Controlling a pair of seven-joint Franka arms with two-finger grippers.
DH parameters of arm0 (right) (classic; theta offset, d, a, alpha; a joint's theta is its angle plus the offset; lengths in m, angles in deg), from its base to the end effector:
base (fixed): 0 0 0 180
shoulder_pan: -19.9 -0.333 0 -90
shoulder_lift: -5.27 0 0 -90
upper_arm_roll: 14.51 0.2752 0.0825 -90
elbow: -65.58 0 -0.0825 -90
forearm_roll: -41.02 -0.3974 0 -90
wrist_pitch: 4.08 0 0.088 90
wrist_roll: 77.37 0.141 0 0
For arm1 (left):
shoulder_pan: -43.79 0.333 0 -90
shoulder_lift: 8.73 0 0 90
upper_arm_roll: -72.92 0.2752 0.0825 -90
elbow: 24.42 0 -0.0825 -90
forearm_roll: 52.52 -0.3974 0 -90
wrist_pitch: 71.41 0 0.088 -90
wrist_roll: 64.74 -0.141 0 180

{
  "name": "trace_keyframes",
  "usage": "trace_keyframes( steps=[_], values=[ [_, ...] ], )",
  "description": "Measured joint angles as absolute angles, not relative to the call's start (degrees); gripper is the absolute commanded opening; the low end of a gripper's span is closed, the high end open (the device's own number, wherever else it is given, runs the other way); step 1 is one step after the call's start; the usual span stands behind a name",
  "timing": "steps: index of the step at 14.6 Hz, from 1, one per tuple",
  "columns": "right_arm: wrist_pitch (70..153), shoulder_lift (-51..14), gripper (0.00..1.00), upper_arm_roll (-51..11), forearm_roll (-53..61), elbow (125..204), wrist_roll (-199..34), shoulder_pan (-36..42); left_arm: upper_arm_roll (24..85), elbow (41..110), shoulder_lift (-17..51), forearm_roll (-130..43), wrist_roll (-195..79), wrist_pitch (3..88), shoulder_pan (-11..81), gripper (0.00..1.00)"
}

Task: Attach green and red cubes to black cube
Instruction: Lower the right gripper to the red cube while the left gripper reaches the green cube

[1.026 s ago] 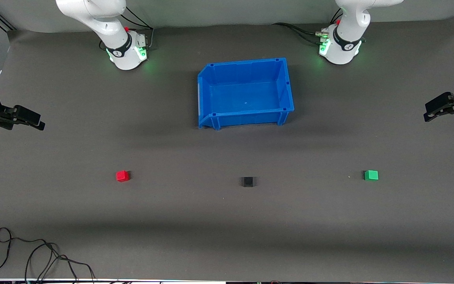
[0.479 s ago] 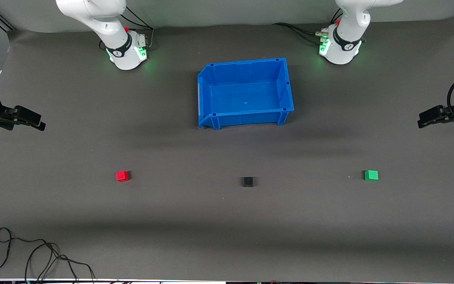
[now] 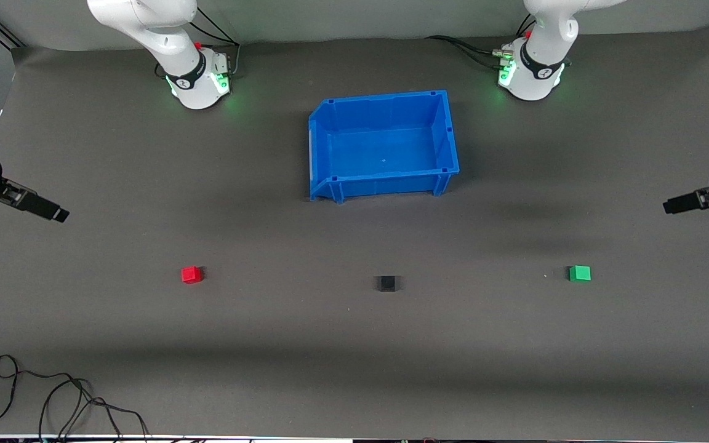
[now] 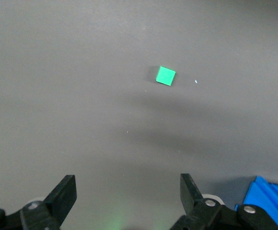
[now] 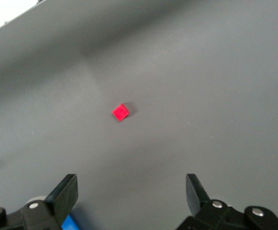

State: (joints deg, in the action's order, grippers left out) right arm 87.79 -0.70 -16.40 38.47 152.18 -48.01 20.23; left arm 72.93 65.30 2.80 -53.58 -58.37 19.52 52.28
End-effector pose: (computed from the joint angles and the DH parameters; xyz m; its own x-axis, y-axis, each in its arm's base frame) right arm 0.5975 -0.0163 0.5208 0.8509 -0.5244 -0.0307 -0.5252 -0.8505 -0.0298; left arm 0.5960 0.0917 0.4351 0.9511 0.2540 -0.1760 0.2513 -0.9672 -0.0379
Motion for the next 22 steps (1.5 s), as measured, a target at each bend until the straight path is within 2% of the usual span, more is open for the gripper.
trace_keyframes(
  steps=[5,11,16,22],
  values=[
    [87.84,-2.44,0.99,-16.94,31.64,151.67,-22.66,20.49,72.41,65.37,6.65,-53.60,-43.87,21.86,52.02,0.99],
    [87.82,-4.74,1.00,-16.97,29.06,151.71,4.26,20.45,72.22,65.74,13.60,-54.69,-18.84,30.24,50.46,0.97],
    [88.54,-12.41,1.00,-17.36,22.09,151.75,5.40,22.14,71.98,65.30,19.27,-55.43,0.05,37.00,49.39,0.99],
    [96.53,-22.38,0.99,-17.65,13.78,152.01,-4.75,23.47,71.97,65.08,25.73,-55.48,20.32,46.83,49.16,0.99]
  ],
)
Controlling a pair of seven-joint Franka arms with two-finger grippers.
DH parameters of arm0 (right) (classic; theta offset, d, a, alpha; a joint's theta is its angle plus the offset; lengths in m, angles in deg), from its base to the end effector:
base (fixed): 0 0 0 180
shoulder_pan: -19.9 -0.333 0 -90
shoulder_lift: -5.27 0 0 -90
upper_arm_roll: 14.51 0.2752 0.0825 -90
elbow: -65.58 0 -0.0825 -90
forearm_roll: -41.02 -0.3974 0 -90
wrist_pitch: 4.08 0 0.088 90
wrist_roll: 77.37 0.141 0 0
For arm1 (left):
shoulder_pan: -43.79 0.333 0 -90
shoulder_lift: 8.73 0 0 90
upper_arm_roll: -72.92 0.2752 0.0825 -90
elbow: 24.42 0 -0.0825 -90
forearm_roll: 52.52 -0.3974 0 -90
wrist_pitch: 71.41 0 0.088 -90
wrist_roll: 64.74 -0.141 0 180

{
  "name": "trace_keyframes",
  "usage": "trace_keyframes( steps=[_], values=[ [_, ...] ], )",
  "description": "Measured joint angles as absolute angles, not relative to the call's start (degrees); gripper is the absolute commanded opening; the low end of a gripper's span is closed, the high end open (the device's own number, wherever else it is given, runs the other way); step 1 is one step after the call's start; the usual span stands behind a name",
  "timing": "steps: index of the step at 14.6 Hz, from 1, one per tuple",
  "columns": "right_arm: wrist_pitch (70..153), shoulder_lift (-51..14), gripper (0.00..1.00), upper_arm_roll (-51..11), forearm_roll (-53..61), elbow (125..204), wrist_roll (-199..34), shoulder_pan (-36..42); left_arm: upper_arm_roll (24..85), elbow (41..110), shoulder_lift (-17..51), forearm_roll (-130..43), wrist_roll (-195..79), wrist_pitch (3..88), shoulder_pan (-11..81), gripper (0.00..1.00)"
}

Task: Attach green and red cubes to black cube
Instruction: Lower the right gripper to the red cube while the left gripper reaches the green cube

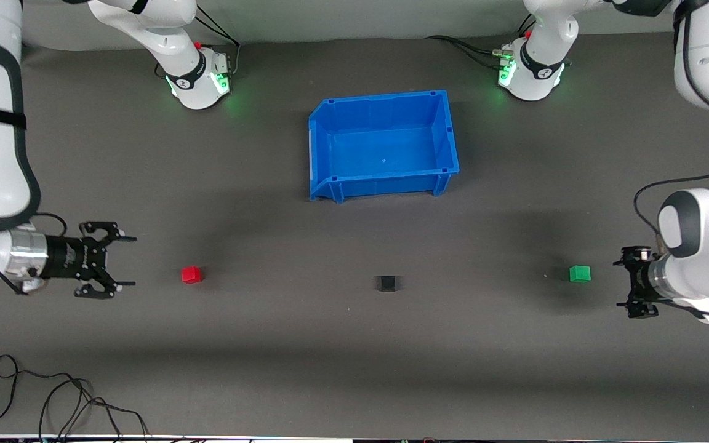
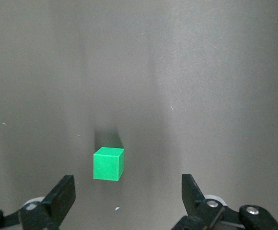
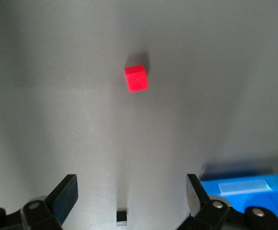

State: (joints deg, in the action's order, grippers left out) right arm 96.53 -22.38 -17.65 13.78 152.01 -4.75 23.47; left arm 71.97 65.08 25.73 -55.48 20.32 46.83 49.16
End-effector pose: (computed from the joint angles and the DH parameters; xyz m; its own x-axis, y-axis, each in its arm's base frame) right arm 0.6577 -0.0175 0.3054 0.0114 -0.8922 -0.4515 -0.9902 -0.0731 0.1193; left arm 0.6706 0.0569 0.2107 0.0346 0.9991 0.0247 0.9942 -0.0319 -0.1024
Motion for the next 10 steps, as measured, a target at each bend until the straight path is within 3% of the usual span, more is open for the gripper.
trace_keyframes(
  steps=[6,10],
  values=[
    [108.88,-28.13,0.99,-17.69,6.57,158.04,-20.31,23.66,71.95,72.78,26.85,-55.50,21.62,55.77,49.10,0.99],
    [111.98,-30.61,0.99,-17.87,0.57,161.99,-29.80,24.42,71.90,79.09,26.74,-55.50,21.66,63.66,49.01,0.99]
  ],
)
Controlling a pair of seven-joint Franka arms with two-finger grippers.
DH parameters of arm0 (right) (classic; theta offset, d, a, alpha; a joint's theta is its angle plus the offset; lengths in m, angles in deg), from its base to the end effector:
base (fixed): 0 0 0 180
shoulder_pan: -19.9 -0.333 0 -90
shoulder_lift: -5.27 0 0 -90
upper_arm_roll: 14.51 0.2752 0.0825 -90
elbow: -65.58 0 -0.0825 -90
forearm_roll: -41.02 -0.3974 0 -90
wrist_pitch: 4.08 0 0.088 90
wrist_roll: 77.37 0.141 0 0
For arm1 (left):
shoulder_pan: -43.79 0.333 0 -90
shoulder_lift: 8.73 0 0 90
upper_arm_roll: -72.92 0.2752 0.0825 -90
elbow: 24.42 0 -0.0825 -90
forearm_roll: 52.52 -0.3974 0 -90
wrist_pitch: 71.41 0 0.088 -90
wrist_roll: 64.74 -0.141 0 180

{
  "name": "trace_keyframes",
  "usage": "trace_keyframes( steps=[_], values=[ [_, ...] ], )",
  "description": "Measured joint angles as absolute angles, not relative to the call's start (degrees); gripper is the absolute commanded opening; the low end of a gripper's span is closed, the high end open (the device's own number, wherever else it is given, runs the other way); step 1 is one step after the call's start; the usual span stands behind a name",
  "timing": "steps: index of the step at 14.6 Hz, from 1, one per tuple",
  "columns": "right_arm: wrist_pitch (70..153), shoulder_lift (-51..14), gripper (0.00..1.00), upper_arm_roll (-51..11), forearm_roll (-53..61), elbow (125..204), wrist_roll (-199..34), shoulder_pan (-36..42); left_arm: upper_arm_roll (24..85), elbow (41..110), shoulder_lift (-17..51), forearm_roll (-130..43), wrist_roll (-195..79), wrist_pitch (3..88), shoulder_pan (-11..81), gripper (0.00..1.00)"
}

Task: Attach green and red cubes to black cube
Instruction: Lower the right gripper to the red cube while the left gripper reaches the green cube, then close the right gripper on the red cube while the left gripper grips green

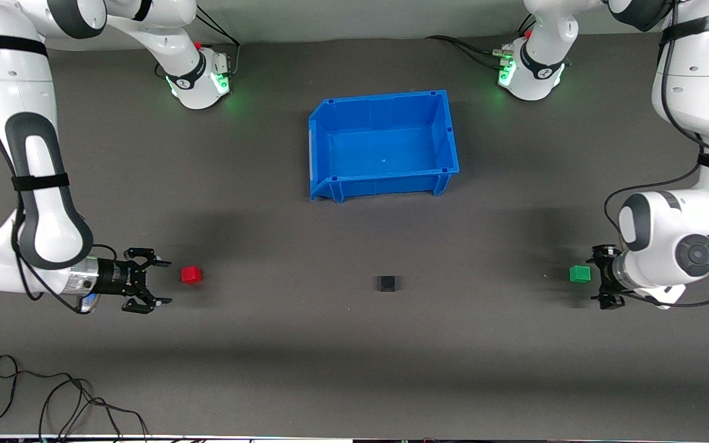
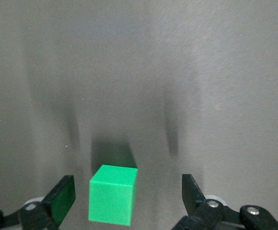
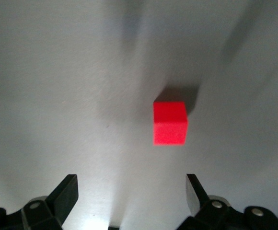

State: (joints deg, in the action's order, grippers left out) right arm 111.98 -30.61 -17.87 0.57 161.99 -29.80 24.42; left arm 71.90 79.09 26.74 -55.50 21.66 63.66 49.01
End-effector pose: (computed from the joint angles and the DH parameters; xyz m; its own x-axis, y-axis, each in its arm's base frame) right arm 0.6384 -0.0297 0.1555 0.1786 -0.8029 -0.5687 -0.9819 -0.1826 -0.0505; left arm 0.6264 0.0478 0.1170 0.0253 0.9995 0.0195 0.9973 -0.0239 -0.0697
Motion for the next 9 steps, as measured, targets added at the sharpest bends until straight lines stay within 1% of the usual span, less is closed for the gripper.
trace_keyframes(
  steps=[3,7,8,9],
  values=[
    [113.22,-32.74,0.99,-17.88,-1.48,163.53,-33.18,25.06,71.89,80.44,26.22,-55.50,21.66,64.11,48.77,0.99],
    [115.43,-33.08,0.99,-17.86,-2.93,165.59,-33.48,25.06,71.89,81.16,24.91,-55.50,21.66,63.42,48.72,0.97],
    [115.48,-33.13,0.99,-17.86,-3.10,165.87,-33.48,25.06,71.89,81.46,24.87,-55.50,21.66,63.42,48.67,0.96],
    [115.59,-33.22,0.99,-17.86,-3.23,166.13,-33.48,25.06,71.89,81.89,24.89,-55.50,21.66,63.48,48.60,0.92]
  ],
)
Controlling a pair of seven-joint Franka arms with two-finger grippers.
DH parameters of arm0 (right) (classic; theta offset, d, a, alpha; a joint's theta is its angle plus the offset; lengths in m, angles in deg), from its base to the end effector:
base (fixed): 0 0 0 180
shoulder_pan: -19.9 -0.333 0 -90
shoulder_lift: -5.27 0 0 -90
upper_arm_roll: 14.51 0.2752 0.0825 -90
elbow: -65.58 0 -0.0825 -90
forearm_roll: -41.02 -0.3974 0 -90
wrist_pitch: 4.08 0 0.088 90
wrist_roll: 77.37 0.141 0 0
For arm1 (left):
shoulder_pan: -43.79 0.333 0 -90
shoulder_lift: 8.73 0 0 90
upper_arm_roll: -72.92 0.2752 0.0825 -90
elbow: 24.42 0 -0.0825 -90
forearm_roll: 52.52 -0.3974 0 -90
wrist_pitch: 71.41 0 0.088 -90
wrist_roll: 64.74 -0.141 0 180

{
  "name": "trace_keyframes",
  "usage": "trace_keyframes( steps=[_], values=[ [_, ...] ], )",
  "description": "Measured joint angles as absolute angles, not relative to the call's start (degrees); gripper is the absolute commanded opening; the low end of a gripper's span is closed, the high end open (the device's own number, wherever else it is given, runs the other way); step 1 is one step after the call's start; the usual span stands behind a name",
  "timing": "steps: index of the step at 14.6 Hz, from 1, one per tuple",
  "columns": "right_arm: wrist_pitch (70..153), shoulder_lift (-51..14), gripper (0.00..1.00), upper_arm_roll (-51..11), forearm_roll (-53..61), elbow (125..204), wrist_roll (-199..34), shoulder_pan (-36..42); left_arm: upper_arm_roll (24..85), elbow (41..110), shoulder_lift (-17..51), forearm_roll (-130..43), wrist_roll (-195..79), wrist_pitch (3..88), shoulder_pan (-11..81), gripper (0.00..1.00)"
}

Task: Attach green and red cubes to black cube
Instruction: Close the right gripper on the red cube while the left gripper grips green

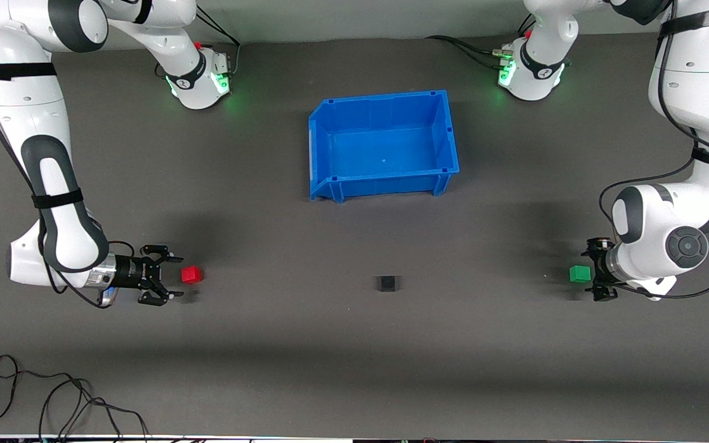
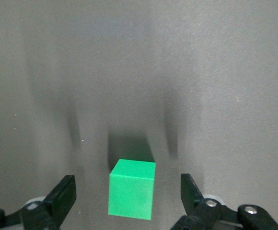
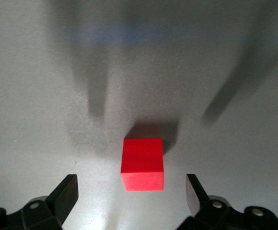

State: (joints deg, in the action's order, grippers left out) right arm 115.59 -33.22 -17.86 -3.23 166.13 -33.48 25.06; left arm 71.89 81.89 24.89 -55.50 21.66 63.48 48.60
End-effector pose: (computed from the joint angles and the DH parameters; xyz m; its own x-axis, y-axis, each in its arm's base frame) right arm 0.6127 -0.0366 0.1022 0.1325 -0.7929 -0.5948 -0.9890 -0.1453 -0.0266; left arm 0.6139 0.0422 0.1174 0.0334 0.9993 0.0180 0.9955 -0.0317 -0.0893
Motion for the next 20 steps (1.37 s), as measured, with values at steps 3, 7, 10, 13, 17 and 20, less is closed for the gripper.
trace_keyframes(
  steps=[3,7,10,13,17,20],
  values=[
    [115.88,-33.67,0.99,-17.85,-3.32,166.41,-33.57,25.05,71.88,82.81,24.89,-55.51,21.66,63.99,48.51,0.72],
    [116.12,-34.31,0.75,-17.78,-5.03,166.80,-35.04,24.91,71.88,82.96,24.85,-55.51,21.65,64.27,48.49,0.21],
    [116.12,-34.42,0.54,-17.76,-5.17,166.80,-35.16,24.88,71.88,82.96,24.82,-55.53,21.63,64.30,48.45,0.00],
    [116.12,-34.42,0.32,-17.76,-5.18,166.80,-35.18,24.90,71.85,82.94,24.66,-55.53,21.63,64.30,48.15,0.00],
    [116.12,-34.42,0.18,-17.76,-5.22,166.70,-35.18,24.95,71.70,82.65,23.18,-55.53,21.63,63.71,47.98,0.00],
    [116.11,-34.19,0.18,-17.69,-5.46,165.94,-34.89,24.84,71.15,80.50,21.83,-55.53,21.66,57.51,47.99,0.00]
  ],
)
